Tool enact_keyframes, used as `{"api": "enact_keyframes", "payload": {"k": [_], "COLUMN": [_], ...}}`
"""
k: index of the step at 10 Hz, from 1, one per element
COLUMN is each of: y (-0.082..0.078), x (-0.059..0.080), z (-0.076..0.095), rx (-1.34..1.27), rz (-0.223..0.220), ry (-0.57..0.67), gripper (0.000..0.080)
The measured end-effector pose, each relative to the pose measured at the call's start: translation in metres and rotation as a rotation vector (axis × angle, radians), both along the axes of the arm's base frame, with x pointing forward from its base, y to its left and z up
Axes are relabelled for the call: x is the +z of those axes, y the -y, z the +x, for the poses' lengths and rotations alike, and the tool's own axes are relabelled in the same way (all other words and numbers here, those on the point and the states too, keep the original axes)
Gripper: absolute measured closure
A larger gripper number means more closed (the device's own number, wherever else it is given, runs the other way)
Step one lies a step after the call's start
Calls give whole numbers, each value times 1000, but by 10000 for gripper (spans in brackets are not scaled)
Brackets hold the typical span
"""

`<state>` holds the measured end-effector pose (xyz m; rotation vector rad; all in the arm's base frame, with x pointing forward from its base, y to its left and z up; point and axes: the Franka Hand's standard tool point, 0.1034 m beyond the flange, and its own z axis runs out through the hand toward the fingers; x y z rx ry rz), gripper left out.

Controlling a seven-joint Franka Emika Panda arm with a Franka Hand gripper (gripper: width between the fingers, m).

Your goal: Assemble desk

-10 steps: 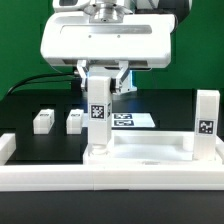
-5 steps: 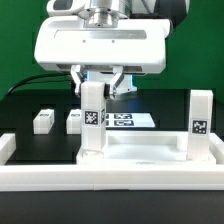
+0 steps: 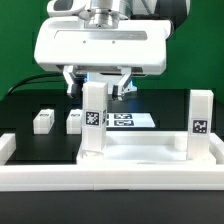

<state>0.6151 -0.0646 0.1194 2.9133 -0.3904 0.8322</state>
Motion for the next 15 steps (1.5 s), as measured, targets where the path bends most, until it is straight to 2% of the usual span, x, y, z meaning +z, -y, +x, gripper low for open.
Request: {"api": "enact_keyframes", "payload": {"k": [1,7,8,9,10,12,14,15], "y": [0,0,5,12,14,4,-1,-2], "x": [0,-1,2,11,14,11,18,17], "z": [0,0,0,3,8,4,4,9], "rx": [0,0,11,2,3,8,5,5], "rz": [0,0,18,60,83,165,237,257], "ry": [0,-2,-56,-113,-146,-320,-472,-532], "gripper": [170,151,151,151,151,151,151,151]}}
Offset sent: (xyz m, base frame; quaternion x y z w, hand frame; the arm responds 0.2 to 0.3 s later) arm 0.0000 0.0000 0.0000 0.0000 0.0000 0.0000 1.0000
